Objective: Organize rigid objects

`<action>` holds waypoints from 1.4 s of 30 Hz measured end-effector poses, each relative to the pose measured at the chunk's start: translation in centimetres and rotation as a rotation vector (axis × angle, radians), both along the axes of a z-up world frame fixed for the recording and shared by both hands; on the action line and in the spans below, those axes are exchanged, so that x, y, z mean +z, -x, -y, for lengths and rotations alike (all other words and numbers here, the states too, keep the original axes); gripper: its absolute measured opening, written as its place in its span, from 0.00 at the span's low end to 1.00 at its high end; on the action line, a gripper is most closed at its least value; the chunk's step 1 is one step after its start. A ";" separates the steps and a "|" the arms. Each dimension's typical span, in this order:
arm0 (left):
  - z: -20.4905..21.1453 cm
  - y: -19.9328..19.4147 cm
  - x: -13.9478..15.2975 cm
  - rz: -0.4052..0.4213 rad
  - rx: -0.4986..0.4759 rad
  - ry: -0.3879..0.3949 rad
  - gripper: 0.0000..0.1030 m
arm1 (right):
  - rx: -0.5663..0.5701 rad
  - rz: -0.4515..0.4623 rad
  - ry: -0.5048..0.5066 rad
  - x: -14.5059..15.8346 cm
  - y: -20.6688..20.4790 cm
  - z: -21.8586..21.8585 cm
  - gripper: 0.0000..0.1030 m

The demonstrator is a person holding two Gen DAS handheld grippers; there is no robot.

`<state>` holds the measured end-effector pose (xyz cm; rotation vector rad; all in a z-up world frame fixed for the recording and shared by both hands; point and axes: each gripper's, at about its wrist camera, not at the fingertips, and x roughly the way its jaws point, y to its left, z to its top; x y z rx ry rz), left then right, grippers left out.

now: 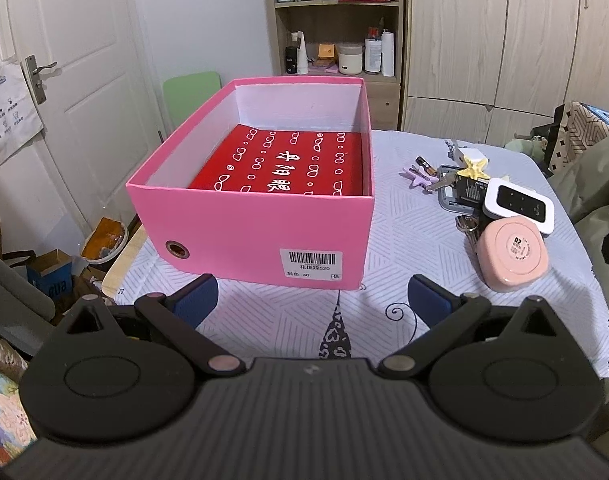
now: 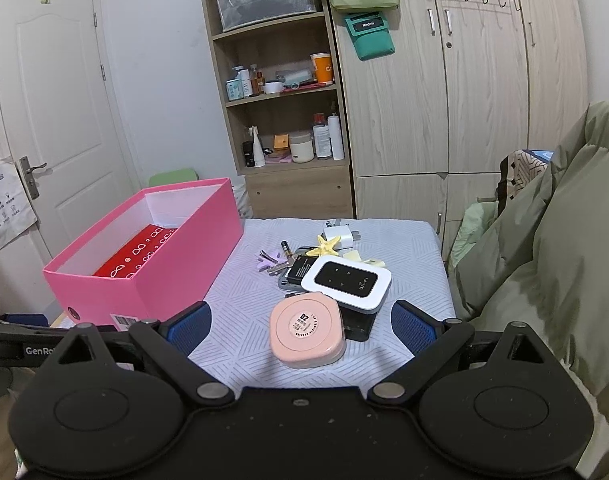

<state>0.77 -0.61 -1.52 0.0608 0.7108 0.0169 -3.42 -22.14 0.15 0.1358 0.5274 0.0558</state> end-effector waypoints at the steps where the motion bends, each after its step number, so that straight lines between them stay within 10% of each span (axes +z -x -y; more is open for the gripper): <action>1: 0.0 0.0 0.0 -0.001 0.001 0.000 1.00 | 0.000 0.000 0.001 0.0 0.0 0.0 0.96; 42: -2.3 0.0 -0.3 0.001 0.036 0.008 1.00 | 0.036 -0.051 0.049 -1.4 -1.2 -2.7 0.96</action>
